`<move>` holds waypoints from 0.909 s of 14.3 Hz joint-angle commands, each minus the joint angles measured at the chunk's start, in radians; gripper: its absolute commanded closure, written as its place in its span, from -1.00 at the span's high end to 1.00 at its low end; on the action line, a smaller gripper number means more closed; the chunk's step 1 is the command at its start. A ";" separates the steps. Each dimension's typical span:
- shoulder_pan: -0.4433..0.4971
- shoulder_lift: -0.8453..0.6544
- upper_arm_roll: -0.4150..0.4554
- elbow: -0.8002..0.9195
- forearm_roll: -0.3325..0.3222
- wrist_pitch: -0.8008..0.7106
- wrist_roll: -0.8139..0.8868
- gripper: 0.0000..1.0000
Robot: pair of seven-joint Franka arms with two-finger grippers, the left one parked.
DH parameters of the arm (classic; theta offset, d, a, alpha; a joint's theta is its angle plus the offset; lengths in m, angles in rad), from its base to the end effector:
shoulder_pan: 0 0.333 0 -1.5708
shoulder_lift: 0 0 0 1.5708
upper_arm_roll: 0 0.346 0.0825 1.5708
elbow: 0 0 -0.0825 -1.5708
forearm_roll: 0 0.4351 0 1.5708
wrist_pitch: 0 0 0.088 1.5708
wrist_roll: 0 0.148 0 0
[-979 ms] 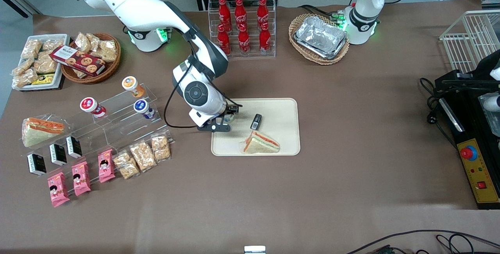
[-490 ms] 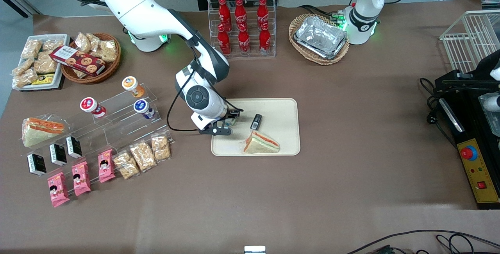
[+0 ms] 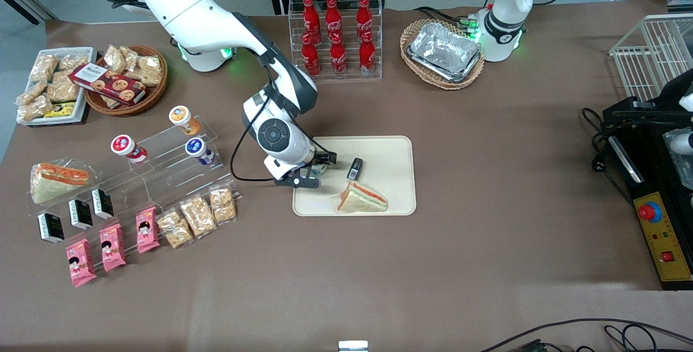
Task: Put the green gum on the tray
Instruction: 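Lower the jar onto the tray beside the black box, open gripper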
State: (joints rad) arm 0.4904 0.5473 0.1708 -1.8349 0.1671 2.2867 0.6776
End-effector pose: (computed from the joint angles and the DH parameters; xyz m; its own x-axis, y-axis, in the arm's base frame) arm 0.5372 0.4256 0.1774 0.9681 -0.1392 -0.2081 -0.1611 -0.9827 -0.0919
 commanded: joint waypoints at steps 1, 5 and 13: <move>-0.010 -0.047 -0.028 0.008 -0.034 -0.084 0.001 1.00; -0.012 -0.137 -0.091 0.014 -0.034 -0.215 -0.087 1.00; -0.156 -0.397 -0.106 0.023 -0.029 -0.544 -0.265 1.00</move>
State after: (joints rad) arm 0.3800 0.2487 0.0590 -1.7983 0.1416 1.8349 0.4743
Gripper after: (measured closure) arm 0.000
